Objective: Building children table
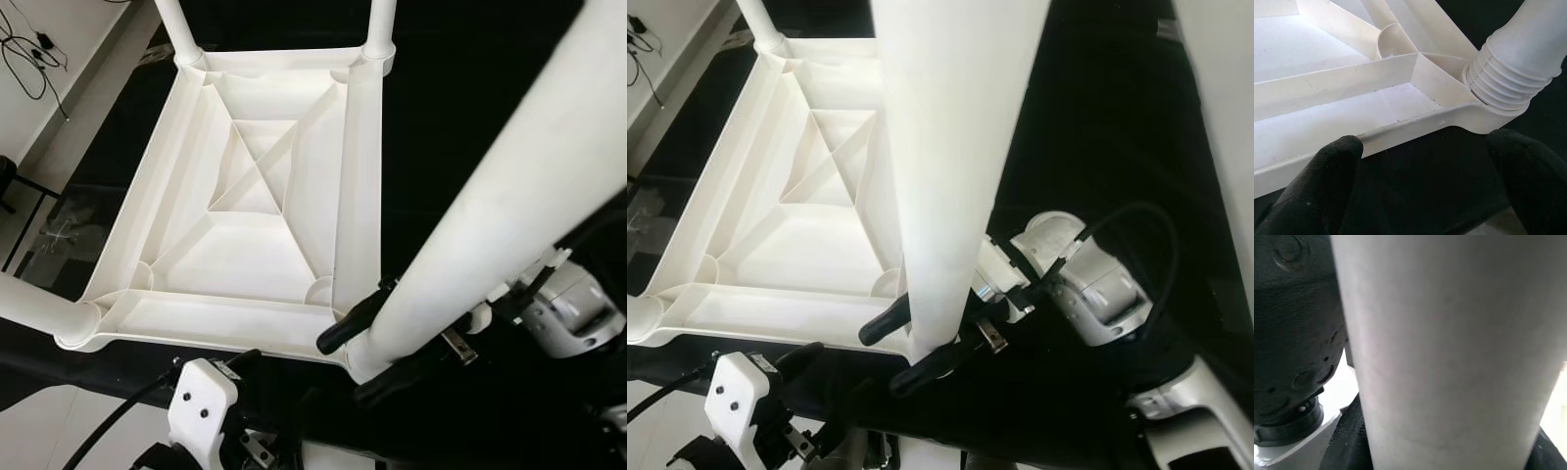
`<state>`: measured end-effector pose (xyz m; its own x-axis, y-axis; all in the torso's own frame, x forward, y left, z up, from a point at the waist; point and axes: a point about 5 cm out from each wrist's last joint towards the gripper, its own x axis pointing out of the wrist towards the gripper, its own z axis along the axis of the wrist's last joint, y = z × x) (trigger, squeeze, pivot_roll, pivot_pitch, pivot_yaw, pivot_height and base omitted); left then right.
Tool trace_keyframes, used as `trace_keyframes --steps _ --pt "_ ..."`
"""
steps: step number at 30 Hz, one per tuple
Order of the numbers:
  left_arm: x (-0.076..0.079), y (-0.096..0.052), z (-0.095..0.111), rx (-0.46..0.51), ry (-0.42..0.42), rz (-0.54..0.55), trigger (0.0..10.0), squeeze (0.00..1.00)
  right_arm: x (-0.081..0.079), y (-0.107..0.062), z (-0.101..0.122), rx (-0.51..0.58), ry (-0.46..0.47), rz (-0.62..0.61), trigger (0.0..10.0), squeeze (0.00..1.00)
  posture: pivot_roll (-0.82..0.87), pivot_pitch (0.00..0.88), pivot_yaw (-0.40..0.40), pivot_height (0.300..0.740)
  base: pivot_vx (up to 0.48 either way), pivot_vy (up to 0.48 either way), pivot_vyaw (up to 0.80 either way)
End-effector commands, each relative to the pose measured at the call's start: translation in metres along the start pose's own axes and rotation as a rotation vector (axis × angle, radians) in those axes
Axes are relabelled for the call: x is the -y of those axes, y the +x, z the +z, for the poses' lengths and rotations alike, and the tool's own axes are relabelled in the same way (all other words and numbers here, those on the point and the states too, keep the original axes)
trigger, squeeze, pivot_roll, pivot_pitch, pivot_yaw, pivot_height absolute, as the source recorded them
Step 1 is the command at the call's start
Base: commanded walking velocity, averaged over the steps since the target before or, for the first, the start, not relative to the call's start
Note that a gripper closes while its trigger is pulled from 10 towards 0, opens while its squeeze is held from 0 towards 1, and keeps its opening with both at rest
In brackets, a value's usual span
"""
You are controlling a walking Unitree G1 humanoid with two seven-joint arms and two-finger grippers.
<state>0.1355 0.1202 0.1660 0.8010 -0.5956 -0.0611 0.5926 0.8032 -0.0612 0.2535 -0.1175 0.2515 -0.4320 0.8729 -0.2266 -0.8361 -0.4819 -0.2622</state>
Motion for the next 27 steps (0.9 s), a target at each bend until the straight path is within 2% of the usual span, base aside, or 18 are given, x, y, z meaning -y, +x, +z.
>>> trace_keyframes --steps 1,4,9,10,18,20,23,26,27 --pt "0.002 -0.002 -0.002 -0.018 -0.017 -0.002 10.0 0.00 -0.007 0.008 -0.024 -0.038 0.113 0.004 10.0 0.00 0.00 0.393 0.077 0.740 0.000 0.000 0.00" --pt "0.002 -0.001 -0.002 -0.016 -0.017 -0.005 10.0 0.00 -0.007 0.007 -0.024 -0.039 0.113 -0.131 10.0 0.00 -0.01 0.393 0.077 0.740 0.000 0.000 0.00" --pt "0.001 0.000 -0.003 -0.014 -0.019 -0.007 10.0 0.00 -0.006 0.005 -0.023 -0.045 0.098 -0.216 10.0 0.00 -0.02 0.391 0.077 0.740 0.000 0.000 0.00" --pt "0.001 0.001 -0.003 -0.012 -0.020 -0.008 10.0 0.00 -0.005 0.002 -0.024 -0.069 0.087 -0.279 10.0 0.00 -0.02 0.387 0.076 0.740 0.000 0.000 0.00" --pt "0.000 0.002 -0.003 -0.010 -0.018 -0.006 10.0 0.00 0.000 0.002 -0.025 -0.104 0.088 -0.409 10.0 0.00 -0.03 0.384 0.075 0.740 0.000 0.000 0.00" --pt "0.000 0.002 -0.004 -0.009 -0.017 -0.005 10.0 0.00 0.007 -0.001 -0.025 -0.125 0.081 -0.513 10.0 0.00 -0.03 0.379 0.071 0.740 0.000 0.000 0.00" --pt "0.000 0.002 -0.004 -0.009 -0.017 -0.004 10.0 0.00 0.009 -0.002 -0.025 -0.131 0.079 -0.541 10.0 0.00 -0.03 0.379 0.071 0.740 0.000 0.000 0.00" --pt "0.000 0.002 -0.004 -0.009 -0.018 -0.002 10.0 0.00 0.011 -0.003 -0.024 -0.149 0.024 -0.696 10.0 0.00 -0.04 0.371 0.071 0.740 0.000 0.000 0.00" --pt "0.000 0.002 -0.004 -0.009 -0.018 -0.002 10.0 0.00 0.011 -0.003 -0.024 -0.149 0.024 -0.696 10.0 0.00 -0.04 0.371 0.071 0.740 0.000 0.000 0.00"
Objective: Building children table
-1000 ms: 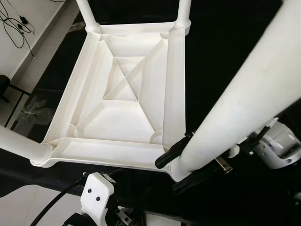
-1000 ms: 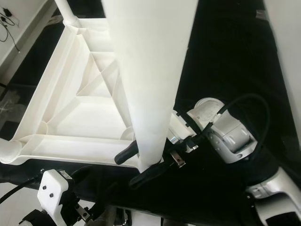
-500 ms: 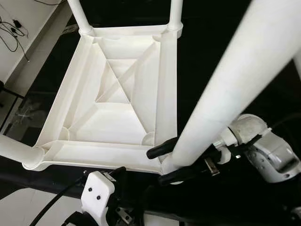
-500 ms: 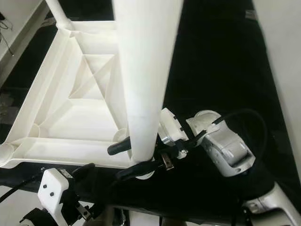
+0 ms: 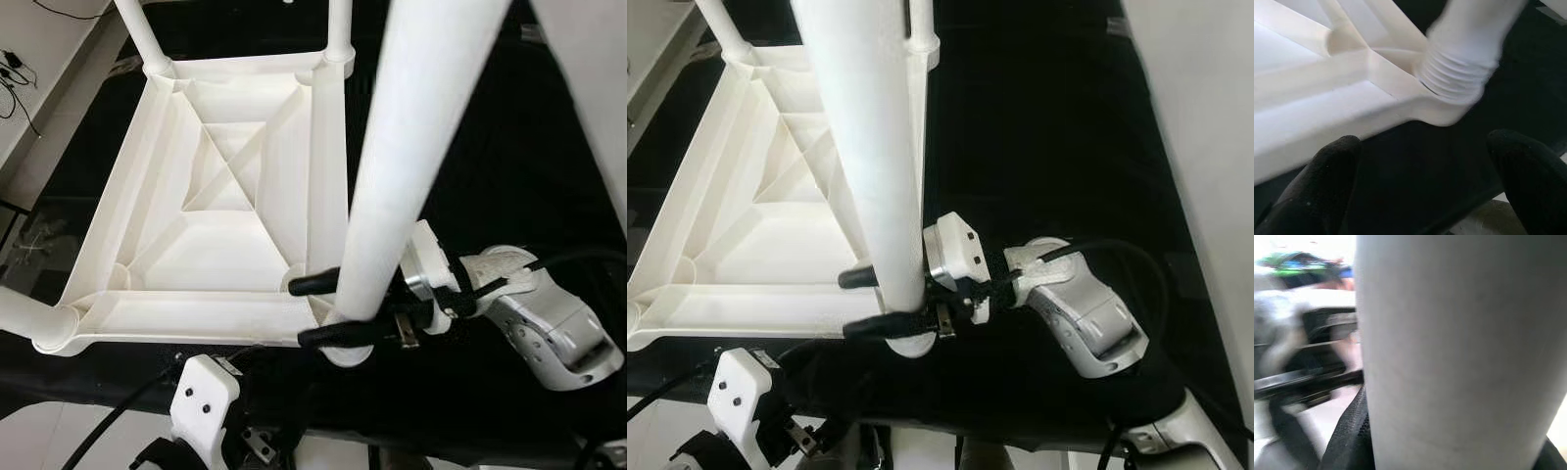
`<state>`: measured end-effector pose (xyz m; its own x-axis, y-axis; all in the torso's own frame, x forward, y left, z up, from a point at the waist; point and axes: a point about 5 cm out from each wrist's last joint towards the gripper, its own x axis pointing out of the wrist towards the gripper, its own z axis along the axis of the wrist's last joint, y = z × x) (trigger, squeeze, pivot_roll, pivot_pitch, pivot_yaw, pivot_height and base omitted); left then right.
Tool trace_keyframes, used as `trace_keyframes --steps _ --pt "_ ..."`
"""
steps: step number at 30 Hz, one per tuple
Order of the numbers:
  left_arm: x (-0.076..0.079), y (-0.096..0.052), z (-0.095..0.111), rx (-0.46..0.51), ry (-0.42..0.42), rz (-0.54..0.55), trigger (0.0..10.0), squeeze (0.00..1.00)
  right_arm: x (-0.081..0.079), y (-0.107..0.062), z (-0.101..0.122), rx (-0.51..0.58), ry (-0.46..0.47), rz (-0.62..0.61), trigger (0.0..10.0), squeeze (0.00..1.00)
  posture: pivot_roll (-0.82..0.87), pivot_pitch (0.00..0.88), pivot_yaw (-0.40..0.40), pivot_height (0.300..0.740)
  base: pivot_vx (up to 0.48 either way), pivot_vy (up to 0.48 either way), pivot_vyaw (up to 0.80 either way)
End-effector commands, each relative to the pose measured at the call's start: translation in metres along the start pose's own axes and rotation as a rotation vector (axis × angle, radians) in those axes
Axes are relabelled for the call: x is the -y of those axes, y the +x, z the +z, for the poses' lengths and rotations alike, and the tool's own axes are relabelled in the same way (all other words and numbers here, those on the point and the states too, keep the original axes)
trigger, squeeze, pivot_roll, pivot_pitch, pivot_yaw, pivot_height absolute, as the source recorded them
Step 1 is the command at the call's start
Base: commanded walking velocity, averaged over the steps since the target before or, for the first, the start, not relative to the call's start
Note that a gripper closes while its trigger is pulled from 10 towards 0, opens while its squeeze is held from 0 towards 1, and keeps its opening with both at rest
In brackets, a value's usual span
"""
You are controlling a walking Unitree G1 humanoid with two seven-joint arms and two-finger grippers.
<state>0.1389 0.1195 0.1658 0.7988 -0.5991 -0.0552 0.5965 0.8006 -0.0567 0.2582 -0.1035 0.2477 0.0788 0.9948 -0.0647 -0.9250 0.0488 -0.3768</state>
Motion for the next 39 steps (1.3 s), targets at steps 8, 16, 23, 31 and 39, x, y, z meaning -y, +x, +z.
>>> trace_keyframes --steps 8,16,23,31,39 --pt "0.001 -0.001 -0.005 -0.016 -0.024 -0.003 10.0 0.00 0.011 -0.012 -0.021 -0.134 0.014 -0.350 10.0 0.00 -0.04 0.366 0.072 0.740 0.000 0.000 0.00" --pt "0.000 0.001 -0.006 -0.013 -0.022 -0.005 10.0 0.00 0.014 -0.007 -0.025 -0.195 0.002 -0.450 10.0 0.00 -0.05 0.357 0.070 0.740 0.000 0.000 0.00" --pt "-0.001 0.002 -0.005 -0.009 -0.019 0.002 10.0 0.00 0.017 -0.009 -0.036 -0.311 0.051 -0.623 10.0 0.00 -0.05 0.361 0.067 0.740 0.000 0.000 0.00" --pt "-0.001 0.002 -0.005 -0.007 -0.018 0.002 10.0 0.00 0.016 -0.013 -0.047 -0.403 0.143 -0.807 10.0 0.00 -0.06 0.362 0.064 0.740 0.000 0.000 0.00" --pt "-0.001 0.003 -0.005 -0.005 -0.019 0.007 10.0 0.00 0.020 -0.007 -0.048 -0.341 0.229 -0.961 10.0 0.00 -0.05 0.359 0.063 0.740 0.000 0.000 0.00"
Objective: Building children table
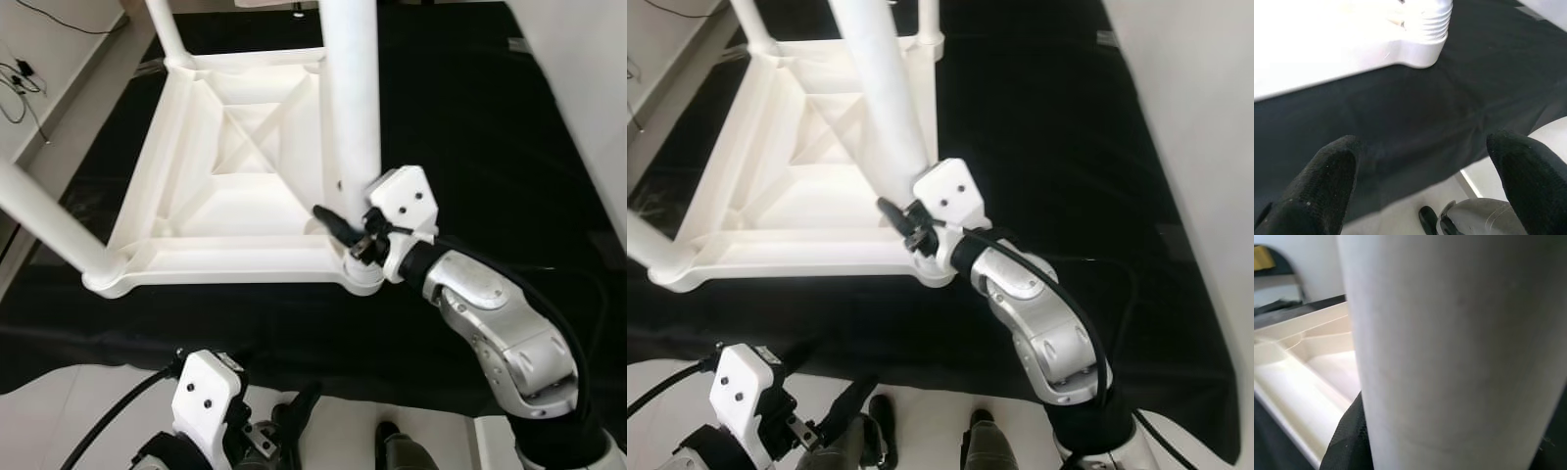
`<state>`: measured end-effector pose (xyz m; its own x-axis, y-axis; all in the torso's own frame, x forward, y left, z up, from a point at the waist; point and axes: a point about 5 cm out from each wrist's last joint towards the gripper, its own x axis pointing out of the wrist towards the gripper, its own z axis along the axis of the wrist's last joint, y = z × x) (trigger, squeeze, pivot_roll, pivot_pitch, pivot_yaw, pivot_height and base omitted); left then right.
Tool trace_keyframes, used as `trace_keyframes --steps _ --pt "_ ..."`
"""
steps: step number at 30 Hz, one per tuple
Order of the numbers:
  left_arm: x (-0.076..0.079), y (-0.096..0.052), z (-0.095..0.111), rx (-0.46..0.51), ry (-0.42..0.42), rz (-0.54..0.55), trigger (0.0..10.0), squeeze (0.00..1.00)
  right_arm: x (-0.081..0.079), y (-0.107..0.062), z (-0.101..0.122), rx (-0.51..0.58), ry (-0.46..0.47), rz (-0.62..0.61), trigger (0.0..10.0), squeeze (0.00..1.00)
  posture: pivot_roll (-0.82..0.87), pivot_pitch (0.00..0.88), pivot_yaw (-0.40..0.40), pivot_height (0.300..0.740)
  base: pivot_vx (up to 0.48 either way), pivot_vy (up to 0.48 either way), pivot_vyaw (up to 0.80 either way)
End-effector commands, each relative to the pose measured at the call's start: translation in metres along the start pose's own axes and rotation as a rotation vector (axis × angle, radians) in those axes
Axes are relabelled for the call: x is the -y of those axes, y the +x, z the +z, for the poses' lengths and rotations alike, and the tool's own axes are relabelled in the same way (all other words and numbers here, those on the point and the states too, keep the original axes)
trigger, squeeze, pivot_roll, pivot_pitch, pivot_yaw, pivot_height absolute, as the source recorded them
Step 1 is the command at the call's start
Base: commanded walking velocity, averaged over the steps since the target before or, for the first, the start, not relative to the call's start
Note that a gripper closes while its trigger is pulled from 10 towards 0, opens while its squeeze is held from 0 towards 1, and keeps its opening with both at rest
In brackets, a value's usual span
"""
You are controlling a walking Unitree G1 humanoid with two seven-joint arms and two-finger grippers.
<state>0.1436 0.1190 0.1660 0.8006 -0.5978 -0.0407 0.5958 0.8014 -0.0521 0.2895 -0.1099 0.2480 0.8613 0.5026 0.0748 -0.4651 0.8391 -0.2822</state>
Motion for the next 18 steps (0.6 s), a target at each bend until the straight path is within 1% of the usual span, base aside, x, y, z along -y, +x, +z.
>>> trace_keyframes --steps 1,2,5,6,7,9,10,11,13,15,17,18 --pt "0.001 -0.001 -0.005 -0.019 -0.024 0.007 10.0 0.00 -0.006 -0.001 -0.035 -0.175 0.075 -0.014 10.0 0.00 -0.05 0.359 0.063 0.740 0.000 0.000 0.00" --pt "0.000 -0.001 -0.005 -0.019 -0.024 0.007 10.0 0.00 -0.008 0.000 -0.034 -0.170 0.084 -0.017 10.0 0.00 -0.05 0.359 0.063 0.740 0.000 0.000 0.00" --pt "0.000 -0.001 -0.005 -0.020 -0.023 0.009 10.0 0.00 -0.012 0.004 -0.025 -0.091 0.113 0.008 10.0 0.00 -0.05 0.355 0.065 0.740 0.000 0.000 0.00" --pt "0.000 -0.001 -0.005 -0.020 -0.023 0.009 10.0 0.00 -0.012 0.004 -0.025 -0.091 0.113 0.008 10.0 0.00 -0.05 0.355 0.065 0.740 0.000 0.000 0.00" --pt "0.000 -0.001 -0.006 -0.021 -0.023 0.008 10.0 0.00 -0.013 0.006 -0.019 -0.039 0.137 0.022 10.0 0.00 -0.05 0.354 0.065 0.740 0.000 0.000 0.00" --pt "0.000 -0.001 -0.006 -0.021 -0.024 0.008 10.0 0.00 -0.013 0.006 -0.016 -0.019 0.148 0.025 10.0 0.00 -0.05 0.354 0.065 0.740 0.000 0.000 0.00" --pt "-0.001 -0.001 -0.006 -0.021 -0.024 0.008 10.0 0.00 -0.011 0.008 -0.010 0.022 0.168 0.038 10.0 0.00 -0.05 0.352 0.065 0.740 0.000 0.000 0.00" --pt "-0.001 -0.001 -0.006 -0.021 -0.024 0.008 10.0 0.00 -0.011 0.008 -0.010 0.022 0.168 0.038 10.0 0.00 -0.05 0.352 0.065 0.740 0.000 0.000 0.00" --pt "-0.001 -0.001 -0.006 -0.020 -0.023 0.008 10.0 0.00 -0.009 0.009 -0.002 0.076 0.190 0.051 10.0 0.00 -0.05 0.351 0.065 0.740 0.000 0.000 0.00" --pt "-0.001 0.000 -0.006 -0.020 -0.022 0.010 10.0 0.00 -0.006 0.011 0.006 0.135 0.231 0.069 10.0 0.00 -0.05 0.348 0.065 0.740 0.000 0.000 0.00" --pt "-0.001 0.000 -0.006 -0.019 -0.022 0.011 10.0 0.00 -0.005 0.011 0.014 0.196 0.252 0.107 10.0 0.00 -0.05 0.347 0.065 0.740 0.000 0.000 0.00" --pt "-0.001 0.000 -0.006 -0.019 -0.022 0.011 10.0 0.00 -0.005 0.011 0.014 0.196 0.252 0.107 10.0 0.00 -0.05 0.347 0.065 0.740 0.000 0.000 0.00"
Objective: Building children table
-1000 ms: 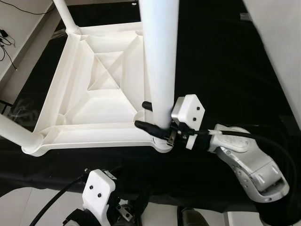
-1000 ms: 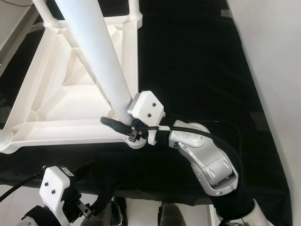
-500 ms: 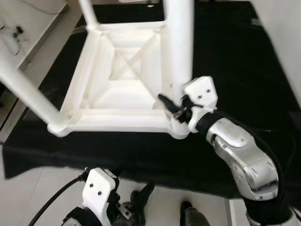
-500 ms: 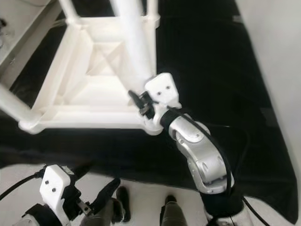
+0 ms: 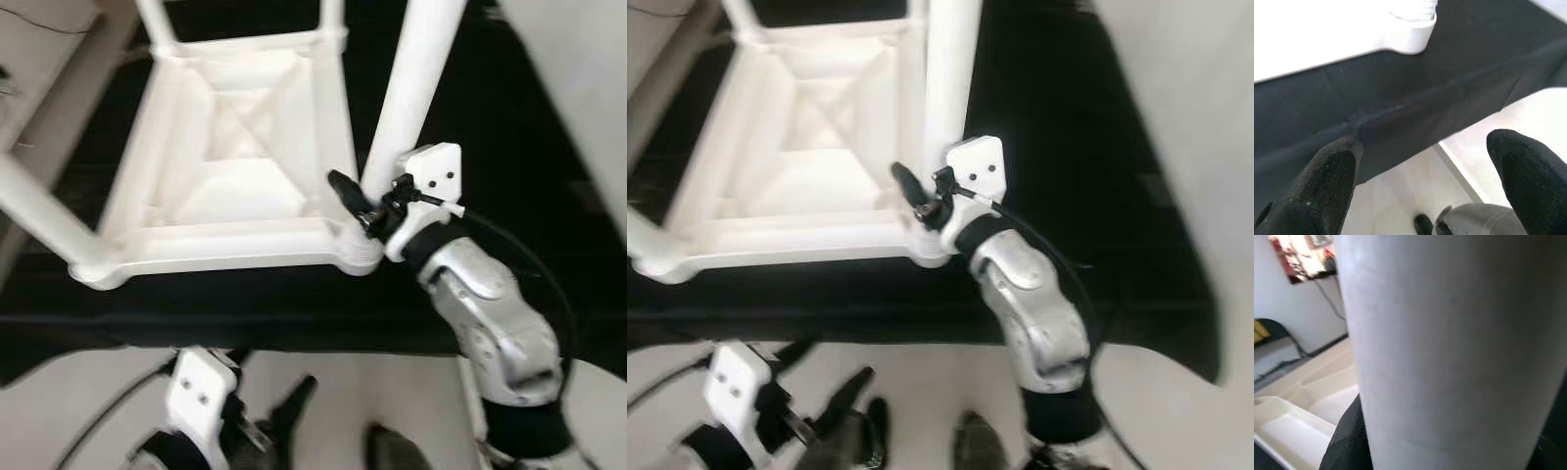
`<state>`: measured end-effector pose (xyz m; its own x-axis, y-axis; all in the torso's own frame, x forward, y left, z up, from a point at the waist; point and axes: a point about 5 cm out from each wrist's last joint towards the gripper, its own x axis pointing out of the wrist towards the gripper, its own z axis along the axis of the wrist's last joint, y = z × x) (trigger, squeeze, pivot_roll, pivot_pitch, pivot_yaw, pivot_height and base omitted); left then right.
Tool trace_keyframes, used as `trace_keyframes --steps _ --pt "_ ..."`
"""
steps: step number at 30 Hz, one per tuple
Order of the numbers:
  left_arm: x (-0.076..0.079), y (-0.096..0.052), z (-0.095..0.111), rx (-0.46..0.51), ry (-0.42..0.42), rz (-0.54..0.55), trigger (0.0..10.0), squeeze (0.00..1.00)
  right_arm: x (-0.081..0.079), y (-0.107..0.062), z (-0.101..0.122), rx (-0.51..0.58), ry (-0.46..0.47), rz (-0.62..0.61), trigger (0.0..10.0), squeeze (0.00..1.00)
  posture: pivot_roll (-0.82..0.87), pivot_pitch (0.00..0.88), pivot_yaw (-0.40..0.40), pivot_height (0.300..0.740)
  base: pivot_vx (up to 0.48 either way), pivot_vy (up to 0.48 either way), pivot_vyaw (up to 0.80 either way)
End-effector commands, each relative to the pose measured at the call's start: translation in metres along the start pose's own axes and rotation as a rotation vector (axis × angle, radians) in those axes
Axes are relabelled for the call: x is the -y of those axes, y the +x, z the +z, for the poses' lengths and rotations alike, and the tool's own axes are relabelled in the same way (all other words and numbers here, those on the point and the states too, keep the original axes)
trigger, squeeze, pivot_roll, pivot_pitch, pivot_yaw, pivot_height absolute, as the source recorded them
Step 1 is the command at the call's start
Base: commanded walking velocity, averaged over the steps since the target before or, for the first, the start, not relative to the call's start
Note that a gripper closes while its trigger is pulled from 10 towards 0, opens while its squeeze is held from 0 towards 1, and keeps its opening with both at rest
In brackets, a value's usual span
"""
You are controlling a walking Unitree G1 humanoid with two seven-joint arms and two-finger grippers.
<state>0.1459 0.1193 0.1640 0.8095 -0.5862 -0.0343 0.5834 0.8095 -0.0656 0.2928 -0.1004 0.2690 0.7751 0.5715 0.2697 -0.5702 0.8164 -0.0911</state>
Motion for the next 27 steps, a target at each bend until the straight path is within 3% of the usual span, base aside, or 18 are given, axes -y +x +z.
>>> trace_keyframes --steps 1,8,13,15,17,24,27 --pt "0.000 -0.002 -0.004 -0.026 -0.007 -0.003 10.0 0.00 -0.003 0.001 -0.006 0.001 0.047 0.063 10.0 0.00 -0.05 0.346 0.066 0.740 0.000 0.000 0.00" --pt "0.000 -0.001 -0.004 -0.024 -0.006 -0.002 10.0 0.00 0.002 0.004 0.002 0.052 -0.012 0.206 10.0 0.00 -0.05 0.345 0.067 0.740 0.000 0.000 0.00" --pt "0.000 -0.001 -0.004 -0.023 -0.005 -0.003 10.0 0.00 0.001 0.007 0.006 0.049 -0.164 0.389 10.0 0.00 -0.04 0.348 0.064 0.740 0.000 0.000 0.00" --pt "0.001 -0.001 -0.004 -0.022 -0.004 -0.003 10.0 0.00 0.002 0.007 0.004 0.035 -0.192 0.409 10.0 0.00 -0.04 0.348 0.064 0.740 0.000 0.000 0.00" --pt "0.001 -0.001 -0.004 -0.023 -0.003 -0.001 10.0 0.00 0.005 0.010 -0.001 -0.004 -0.277 0.426 10.0 0.00 -0.04 0.347 0.063 0.740 0.000 0.000 0.00" --pt "0.002 -0.002 -0.004 -0.023 -0.004 -0.001 10.0 0.00 0.008 0.012 -0.003 -0.041 -0.310 0.443 10.0 0.00 -0.04 0.351 0.060 0.740 0.000 0.000 0.00" --pt "0.004 -0.002 -0.003 -0.023 -0.009 -0.004 10.0 0.00 0.009 0.013 -0.009 -0.104 -0.295 0.498 10.0 0.00 -0.04 0.351 0.054 0.740 0.000 0.000 0.00"
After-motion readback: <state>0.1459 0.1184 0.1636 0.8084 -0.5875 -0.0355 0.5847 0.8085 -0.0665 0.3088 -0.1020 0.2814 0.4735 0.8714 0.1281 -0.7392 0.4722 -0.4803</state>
